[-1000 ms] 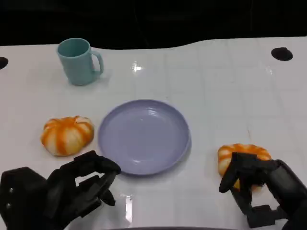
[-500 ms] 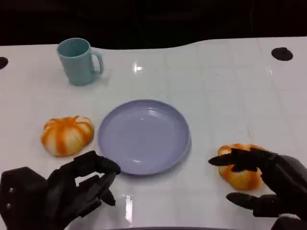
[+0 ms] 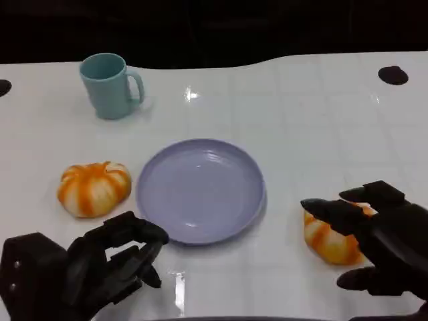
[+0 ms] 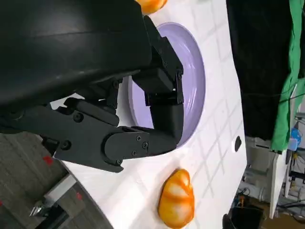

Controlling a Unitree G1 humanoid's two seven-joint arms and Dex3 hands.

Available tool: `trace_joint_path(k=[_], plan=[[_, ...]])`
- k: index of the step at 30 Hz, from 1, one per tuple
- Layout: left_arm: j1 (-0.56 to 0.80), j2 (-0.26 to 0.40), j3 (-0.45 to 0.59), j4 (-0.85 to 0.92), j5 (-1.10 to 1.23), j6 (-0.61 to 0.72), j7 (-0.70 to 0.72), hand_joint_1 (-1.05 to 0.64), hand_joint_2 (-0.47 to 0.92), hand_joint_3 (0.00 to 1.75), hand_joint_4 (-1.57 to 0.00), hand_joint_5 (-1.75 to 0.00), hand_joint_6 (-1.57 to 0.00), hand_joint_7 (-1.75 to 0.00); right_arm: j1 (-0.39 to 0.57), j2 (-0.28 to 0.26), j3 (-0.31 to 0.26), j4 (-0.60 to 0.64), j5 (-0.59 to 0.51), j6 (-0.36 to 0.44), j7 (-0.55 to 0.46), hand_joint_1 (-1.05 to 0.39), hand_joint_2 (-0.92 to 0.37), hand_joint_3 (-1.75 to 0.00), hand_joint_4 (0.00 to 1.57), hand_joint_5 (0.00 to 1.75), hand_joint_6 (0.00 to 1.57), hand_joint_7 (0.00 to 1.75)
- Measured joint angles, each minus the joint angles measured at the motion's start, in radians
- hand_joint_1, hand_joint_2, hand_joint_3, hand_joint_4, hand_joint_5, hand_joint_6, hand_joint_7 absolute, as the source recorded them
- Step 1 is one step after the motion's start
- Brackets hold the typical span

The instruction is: Grasp the bread from the table and place it into the plate.

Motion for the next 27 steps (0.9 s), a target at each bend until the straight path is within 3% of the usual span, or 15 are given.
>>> trace_joint_path(k=[8,19,27], plan=[[0.001,0.0,-0.006,0.0,0.015,-0.011,0.0,-0.4,0.92,0.46,-0.6,-1.75,-0.61,-1.32,-0.086,-0.006,0.075,0.086,-0.111,0.046,0.02,-0.5,-0.74,0.0,0.0,0.55,0.36,0.04],[0.002,-0.003,-0.007,-0.004,0.013,-0.011,0.0,-0.42,0.92,0.45,-0.6,-1.75,-0.62,-1.31,-0.202,-0.006,0.156,0.282,-0.121,0.107,0.02,-0.46,-0.79,-0.01,0.02,0.54,0.37,0.02],[0.004,-0.005,-0.007,-0.011,0.013,-0.01,0.0,-0.43,0.92,0.44,-0.61,-1.75,-0.62,-1.31,-0.278,-0.001,0.206,0.393,-0.137,0.168,0.019,-0.44,-0.83,0.0,0.12,0.37,0.38,0.0]])
